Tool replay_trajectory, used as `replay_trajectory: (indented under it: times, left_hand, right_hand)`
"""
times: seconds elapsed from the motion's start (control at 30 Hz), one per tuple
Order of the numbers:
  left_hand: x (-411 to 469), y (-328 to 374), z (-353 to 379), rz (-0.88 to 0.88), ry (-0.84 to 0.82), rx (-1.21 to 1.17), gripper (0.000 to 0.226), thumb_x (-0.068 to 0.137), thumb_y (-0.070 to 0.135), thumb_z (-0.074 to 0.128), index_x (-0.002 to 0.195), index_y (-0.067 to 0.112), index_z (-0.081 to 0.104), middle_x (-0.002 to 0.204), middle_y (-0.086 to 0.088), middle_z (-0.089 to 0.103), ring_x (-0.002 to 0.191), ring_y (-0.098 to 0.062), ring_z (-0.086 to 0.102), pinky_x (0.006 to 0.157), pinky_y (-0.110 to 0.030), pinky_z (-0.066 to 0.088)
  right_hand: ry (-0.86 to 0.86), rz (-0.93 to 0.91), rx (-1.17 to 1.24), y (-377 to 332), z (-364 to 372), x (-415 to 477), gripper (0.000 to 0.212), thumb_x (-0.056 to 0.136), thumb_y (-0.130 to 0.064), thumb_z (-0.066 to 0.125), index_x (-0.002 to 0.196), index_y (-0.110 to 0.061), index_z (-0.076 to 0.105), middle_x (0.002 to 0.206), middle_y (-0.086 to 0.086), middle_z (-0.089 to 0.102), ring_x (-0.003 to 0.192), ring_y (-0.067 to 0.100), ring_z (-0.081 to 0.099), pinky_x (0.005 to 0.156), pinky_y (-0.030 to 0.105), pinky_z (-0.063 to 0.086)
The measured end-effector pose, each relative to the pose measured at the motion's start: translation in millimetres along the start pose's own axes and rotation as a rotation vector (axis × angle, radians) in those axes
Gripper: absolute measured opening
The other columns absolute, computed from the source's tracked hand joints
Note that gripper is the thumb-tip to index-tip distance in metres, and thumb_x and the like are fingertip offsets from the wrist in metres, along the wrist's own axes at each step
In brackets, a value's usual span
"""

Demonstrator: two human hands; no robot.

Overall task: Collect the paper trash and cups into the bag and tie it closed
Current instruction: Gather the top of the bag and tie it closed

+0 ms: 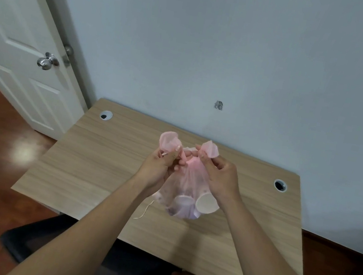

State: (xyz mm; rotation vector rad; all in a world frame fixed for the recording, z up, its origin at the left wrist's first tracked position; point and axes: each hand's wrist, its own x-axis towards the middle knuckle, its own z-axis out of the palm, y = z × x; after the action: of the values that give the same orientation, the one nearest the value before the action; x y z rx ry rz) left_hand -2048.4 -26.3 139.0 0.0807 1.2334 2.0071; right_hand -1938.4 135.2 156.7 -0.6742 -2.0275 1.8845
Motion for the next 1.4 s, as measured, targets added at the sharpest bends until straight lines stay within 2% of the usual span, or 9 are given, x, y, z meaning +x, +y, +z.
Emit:
replay_trajectory:
  times: [0.1,0.33,0.53,0.73,0.83,1.07,1.17,1.3,1.4]
  left_hand:
    - [0,6,9,-0.019,-0.05,-0.188,0.024,0.108,0.012,0.065,0.12,-0.008,0.068,0.112,-0.023,0.079,0.081,-0.012,0.077,0.081,-0.019,0.065]
    - [-5,-4,13,-0.006,-0.029,-0.239,0.037,0.103,-0.006,0.063,0.139,-0.016,0.057,0.118,-0.03,0.073,0.097,-0.024,0.082,0.091,-0.028,0.066]
    - [-5,-8,11,0.014,0.162,0.263,0.014,0.104,0.025,0.075,0.101,0.012,0.072,0.077,-0.007,0.073,0.058,-0.015,0.061,0.052,-0.024,0.047]
    - [-6,-13,15,0.108,0.234,0.392,0.023,0.107,0.023,0.072,0.101,0.002,0.079,0.075,-0.006,0.075,0.065,-0.014,0.067,0.071,-0.034,0.062]
    - [-10,-10,17,0.125,0.198,0.571,0.035,0.111,0.031,0.065,0.084,0.017,0.084,0.077,-0.003,0.078,0.073,-0.011,0.07,0.081,-0.034,0.062]
    - [-16,-7,23,0.165,0.046,0.747,0.036,0.116,0.027,0.054,0.103,0.007,0.081,0.094,-0.016,0.078,0.082,-0.017,0.072,0.085,-0.032,0.06]
    - [-12,-9,16,0.131,0.163,0.564,0.029,0.111,0.024,0.065,0.099,0.003,0.081,0.076,-0.005,0.072,0.071,-0.014,0.064,0.078,-0.028,0.058]
    - [-8,-8,12,0.007,0.179,0.076,0.019,0.101,0.007,0.076,0.116,-0.003,0.07,0.082,-0.011,0.072,0.065,-0.015,0.061,0.065,-0.021,0.057]
    - [-6,-10,8,0.002,0.126,-0.047,0.021,0.089,0.009,0.084,0.105,0.003,0.071,0.083,-0.013,0.074,0.06,-0.013,0.062,0.064,-0.022,0.06]
  right_hand:
    - [0.029,0.001,0.134,-1,4,5,0.021,0.108,-0.035,0.073,0.103,-0.022,0.089,0.125,-0.012,0.083,0.126,0.003,0.074,0.1,0.014,0.055]
    - [0.133,0.131,0.327,5,16,6,0.029,0.107,-0.026,0.075,0.116,0.001,0.071,0.09,0.004,0.083,0.086,0.014,0.079,0.081,0.023,0.061]
    - [0.135,0.19,0.304,10,23,-1,0.031,0.104,-0.03,0.079,0.113,-0.001,0.074,0.095,0.005,0.085,0.089,0.016,0.078,0.09,0.037,0.063]
    - [0.124,0.23,0.379,13,25,0,0.03,0.107,-0.026,0.076,0.118,0.002,0.076,0.115,0.02,0.084,0.117,0.04,0.078,0.112,0.062,0.057]
    - [0.121,0.245,0.389,17,22,2,0.021,0.107,-0.026,0.076,0.109,-0.006,0.082,0.116,0.015,0.085,0.119,0.036,0.078,0.117,0.06,0.053]
    - [0.168,0.3,0.396,18,20,2,0.04,0.1,-0.03,0.084,0.122,0.002,0.074,0.124,0.032,0.076,0.122,0.045,0.075,0.113,0.067,0.054]
    - [0.166,0.322,0.462,16,20,-1,0.038,0.1,-0.029,0.084,0.119,0.002,0.072,0.111,0.019,0.083,0.107,0.039,0.08,0.106,0.06,0.061]
    - [0.192,0.35,0.484,15,16,-1,0.024,0.103,-0.026,0.081,0.107,-0.003,0.074,0.095,0.011,0.079,0.094,0.03,0.076,0.097,0.051,0.062]
    - [0.176,0.376,0.414,14,14,-1,0.027,0.107,-0.031,0.075,0.094,-0.007,0.074,0.091,0.009,0.079,0.087,0.026,0.076,0.078,0.038,0.063]
